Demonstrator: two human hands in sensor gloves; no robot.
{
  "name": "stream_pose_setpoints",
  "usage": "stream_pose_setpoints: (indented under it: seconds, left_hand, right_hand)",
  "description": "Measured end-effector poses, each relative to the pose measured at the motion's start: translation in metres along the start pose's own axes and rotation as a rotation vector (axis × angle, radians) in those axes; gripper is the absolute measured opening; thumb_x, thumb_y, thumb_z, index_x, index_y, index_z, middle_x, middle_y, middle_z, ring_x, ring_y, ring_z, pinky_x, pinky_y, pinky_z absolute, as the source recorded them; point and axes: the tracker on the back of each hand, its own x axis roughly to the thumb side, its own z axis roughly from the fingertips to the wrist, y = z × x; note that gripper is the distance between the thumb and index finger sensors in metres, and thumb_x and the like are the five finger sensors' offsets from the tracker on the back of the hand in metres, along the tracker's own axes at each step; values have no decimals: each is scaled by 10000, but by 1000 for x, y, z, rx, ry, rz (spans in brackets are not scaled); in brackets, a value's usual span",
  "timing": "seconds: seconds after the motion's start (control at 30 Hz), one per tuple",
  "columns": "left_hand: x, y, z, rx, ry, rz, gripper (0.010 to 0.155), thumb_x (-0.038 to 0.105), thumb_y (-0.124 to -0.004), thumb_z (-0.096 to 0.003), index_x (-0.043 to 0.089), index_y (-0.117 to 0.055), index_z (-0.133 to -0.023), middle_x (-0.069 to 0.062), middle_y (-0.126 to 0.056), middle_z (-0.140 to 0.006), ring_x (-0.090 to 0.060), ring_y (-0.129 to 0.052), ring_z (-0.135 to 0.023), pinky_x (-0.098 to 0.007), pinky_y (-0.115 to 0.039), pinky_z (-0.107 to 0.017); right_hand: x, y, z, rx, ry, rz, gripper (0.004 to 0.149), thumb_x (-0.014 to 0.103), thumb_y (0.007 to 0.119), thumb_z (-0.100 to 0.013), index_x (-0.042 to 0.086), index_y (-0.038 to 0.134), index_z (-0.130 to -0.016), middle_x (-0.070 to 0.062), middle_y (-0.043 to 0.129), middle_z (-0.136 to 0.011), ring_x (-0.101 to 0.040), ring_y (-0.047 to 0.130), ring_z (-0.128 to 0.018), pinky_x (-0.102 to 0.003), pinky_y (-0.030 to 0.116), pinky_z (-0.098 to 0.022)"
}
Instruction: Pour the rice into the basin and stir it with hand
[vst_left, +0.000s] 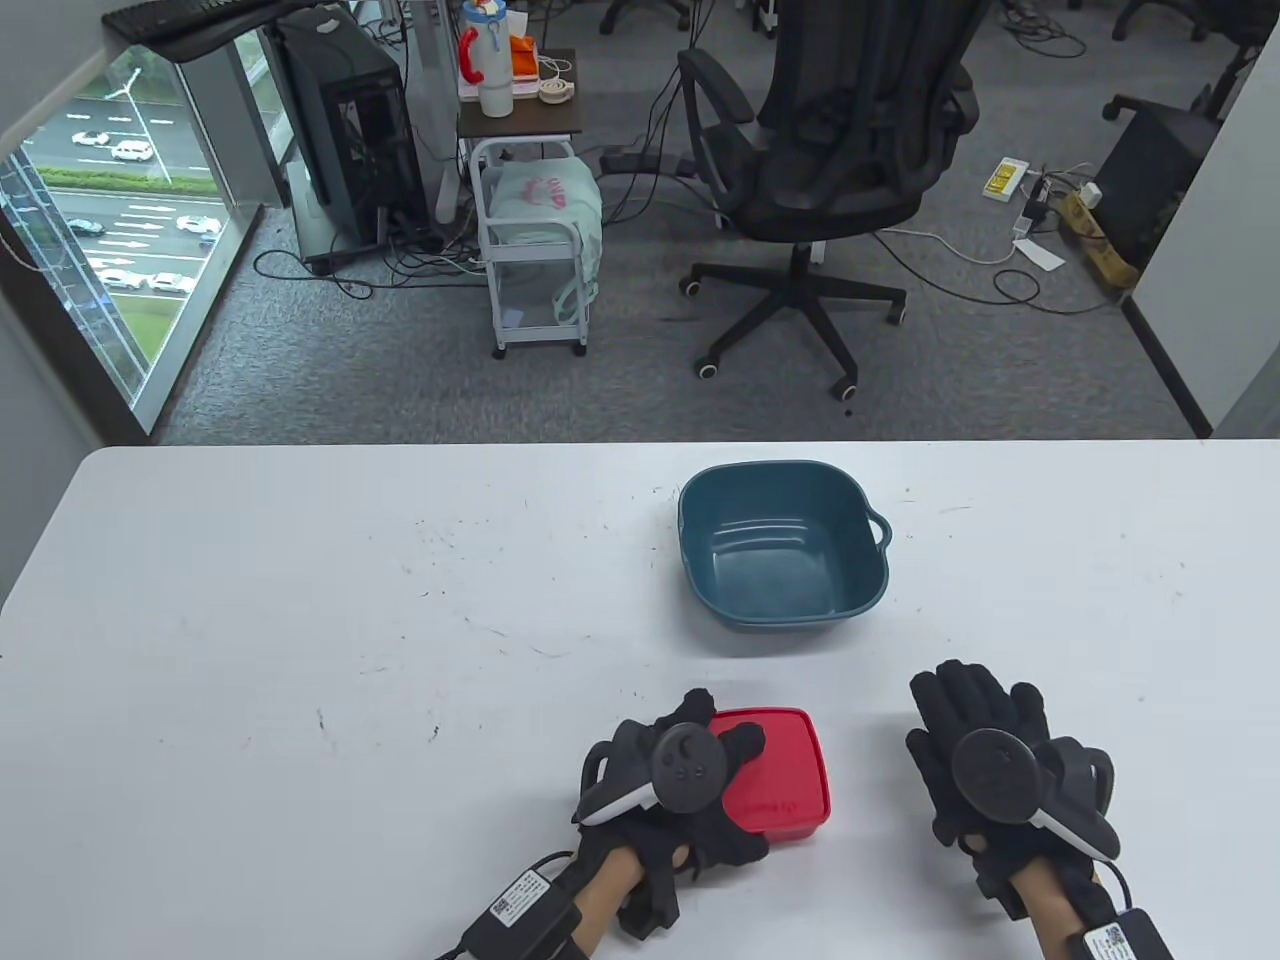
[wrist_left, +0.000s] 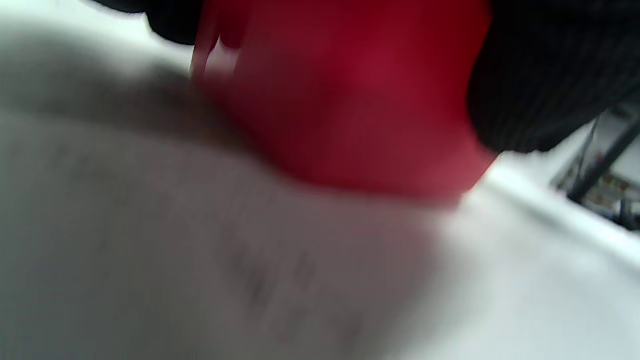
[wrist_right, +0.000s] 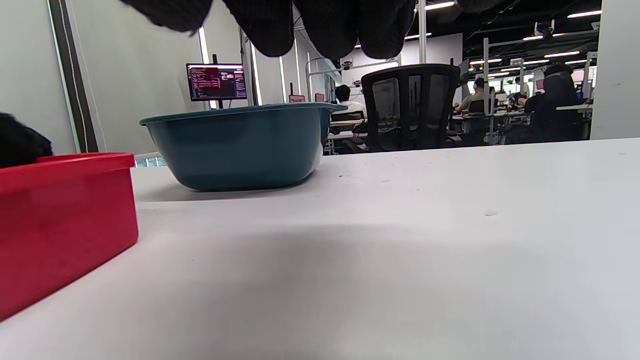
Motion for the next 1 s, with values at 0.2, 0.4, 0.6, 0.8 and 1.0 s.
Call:
stream_pose_setpoints:
  seconds: [0.2, 0.4, 0.6, 0.8, 1.0]
  left_hand:
    - [1, 0, 2, -53, 6, -11, 1095, 667, -950, -298, 285, -367, -1142, -341, -119, -1155, -735, -441, -1009, -831, -460, -703]
    - [-16, 36, 28, 4, -10, 64, 1199, 712, -909, -277, 183, -309, -1171, -266, -144, -1191, -665, -316, -1067, -819, -416, -722]
    - [-49, 49, 39, -68, 95, 78, 1245, 710, -921, -275, 136, -283, -1178, -247, -205, -1192, -642, -283, -1080, -812, -393, -734]
    - [-56, 12, 19, -310, 258, -81, 1298, 754, -882, -252, 163, -202, -1186, -305, -20, -1159, -682, -63, -1023, -873, -165, -617]
    - [-52, -14, 0, -355, 280, -4, 1322, 768, -866, -212, 252, -119, -1173, -286, 114, -1116, -682, 57, -967, -862, -92, -581]
  right_hand:
    - [3, 2, 0, 9, -6, 11, 629, 443, 716, -390, 160, 722, -951, -196, 692, -1015, -471, 727, -923, -763, 527, -611]
    - [4, 1, 0, 6, -3, 9, 629, 443, 717, -390, 159, 722, -951, -195, 693, -1014, -472, 725, -924, -764, 526, -610]
    - [6, 3, 0, 16, -2, 16, 628, 443, 716, -390, 159, 724, -951, -195, 693, -1014, -473, 728, -922, -764, 527, -610]
    - [9, 4, -1, 24, -10, 21, 629, 444, 716, -390, 158, 723, -951, -196, 693, -1014, -472, 727, -923, -764, 527, -610]
    - [12, 8, -2, 41, -18, 35, 629, 444, 715, -390, 159, 723, -951, -197, 693, -1014, -474, 726, -922, -763, 527, -610]
